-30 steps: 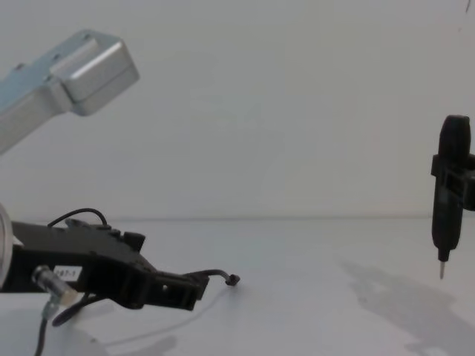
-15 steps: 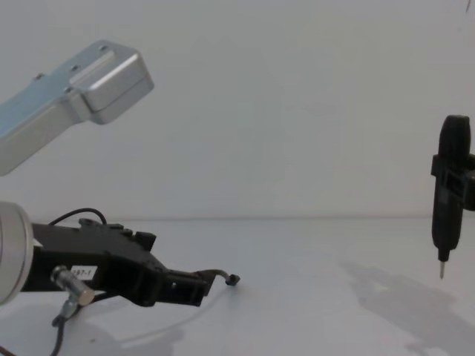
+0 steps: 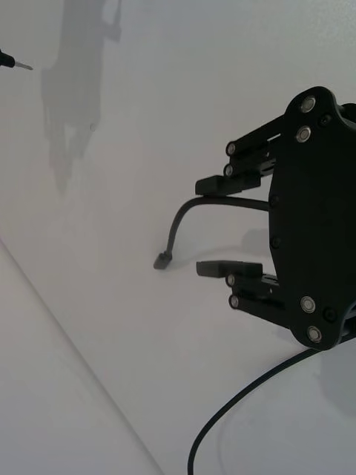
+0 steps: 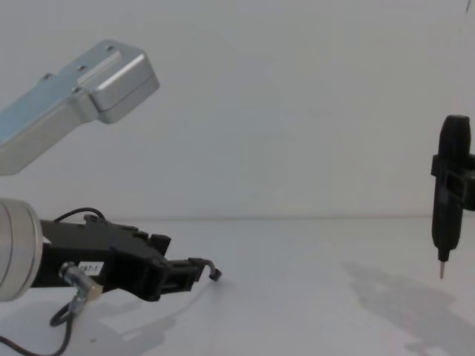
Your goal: Pick up the data cable with the one hand.
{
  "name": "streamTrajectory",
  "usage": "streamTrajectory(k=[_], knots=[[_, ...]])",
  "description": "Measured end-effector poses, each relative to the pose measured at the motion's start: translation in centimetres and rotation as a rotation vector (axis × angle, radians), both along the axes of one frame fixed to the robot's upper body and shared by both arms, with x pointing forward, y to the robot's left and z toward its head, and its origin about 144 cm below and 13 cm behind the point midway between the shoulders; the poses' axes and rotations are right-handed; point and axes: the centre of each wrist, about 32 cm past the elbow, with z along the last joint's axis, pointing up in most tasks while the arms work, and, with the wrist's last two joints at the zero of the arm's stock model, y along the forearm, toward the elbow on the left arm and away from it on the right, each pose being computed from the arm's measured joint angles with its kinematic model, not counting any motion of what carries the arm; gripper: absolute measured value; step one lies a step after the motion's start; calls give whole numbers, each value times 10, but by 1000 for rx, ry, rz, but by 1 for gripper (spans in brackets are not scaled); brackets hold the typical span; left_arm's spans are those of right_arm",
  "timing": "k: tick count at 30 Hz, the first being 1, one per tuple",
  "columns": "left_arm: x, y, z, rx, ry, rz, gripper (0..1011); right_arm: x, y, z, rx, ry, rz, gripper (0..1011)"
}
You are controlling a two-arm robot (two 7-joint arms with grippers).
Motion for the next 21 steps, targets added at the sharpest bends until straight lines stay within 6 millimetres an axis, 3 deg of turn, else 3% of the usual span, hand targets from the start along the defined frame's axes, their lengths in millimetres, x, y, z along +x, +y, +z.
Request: streamTrajectory(k=[15,21], knots=[[1,-1,0,0,-5,2,72,0,0,0,0,0,0,283],[1,-1,0,0,-6,2,49,0,0,0,0,0,0,284]])
